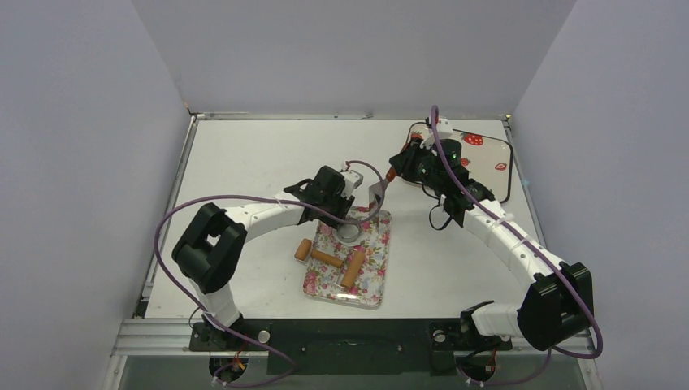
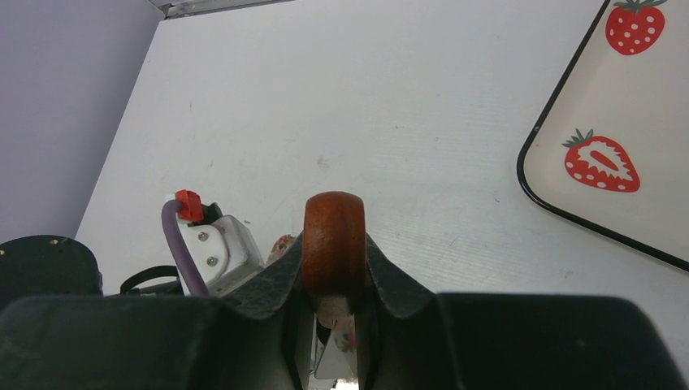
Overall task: Roll out the dumpling wrappers from the dough
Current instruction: Remove the dumpling wrapper from the work surface.
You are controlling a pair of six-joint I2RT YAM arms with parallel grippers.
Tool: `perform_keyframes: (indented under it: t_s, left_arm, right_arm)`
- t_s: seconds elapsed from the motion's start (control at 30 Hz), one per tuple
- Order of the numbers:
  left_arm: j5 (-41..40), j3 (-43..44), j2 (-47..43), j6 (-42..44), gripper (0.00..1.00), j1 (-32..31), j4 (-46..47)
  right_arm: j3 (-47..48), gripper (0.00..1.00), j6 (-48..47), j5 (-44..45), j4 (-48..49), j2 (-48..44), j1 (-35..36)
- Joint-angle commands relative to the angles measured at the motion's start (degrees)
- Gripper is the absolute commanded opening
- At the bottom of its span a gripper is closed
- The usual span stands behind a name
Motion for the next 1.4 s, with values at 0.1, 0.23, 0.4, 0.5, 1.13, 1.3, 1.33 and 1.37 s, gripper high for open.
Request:
perform_keyframes:
  t_s: [0.1, 0.23, 0.4, 0.5, 1.13, 1.3, 1.33, 1.37]
  left_arm:
    - [0.0, 0.5, 1.5, 8.8, 0.18, -0.6, 4.6]
    - [0.7, 0.4, 2.3, 18.7, 0.10, -2.0, 6.1]
    - [2.4, -0.3, 3.2, 27.5, 0.08, -2.5, 6.2]
    - [2.4, -0.7, 3.1, 33.5, 0.08, -3.0, 8.2]
    - [26.5, -0.6, 5.0, 65.9, 0.15, -3.5, 6.3]
    - [26.2, 2.2, 5.6, 64.6, 0.31, -3.9, 7.4]
    - [26.0, 3.4, 5.5, 63.3, 0.32, -3.9, 7.4]
    - [25.6, 4.1, 5.3, 62.5, 0.34, -3.9, 6.7]
  right_arm:
    - [-0.4, 0.00, -0.2, -1.6, 4.6, -1.0, -0.6]
    - [-1.2, 0.00, 0.1, -1.2, 4.9, -1.4, -0.8]
    - [-2.0, 0.00, 0.0, -1.2, 5.0, -2.4, -1.1]
    - [-2.4, 0.00, 0.2, -1.1, 5.1, -3.1, -1.4]
    - [-4.8, 0.00, 0.4, 1.2, 3.6, -6.9, -2.2]
    - [-5.0, 0.00, 0.2, 1.5, 3.6, -7.5, -2.7]
    - [-5.1, 0.00, 0.2, 1.2, 3.8, -7.1, -2.7]
    - [-5.2, 0.00, 0.3, 1.0, 4.7, -6.8, -2.6]
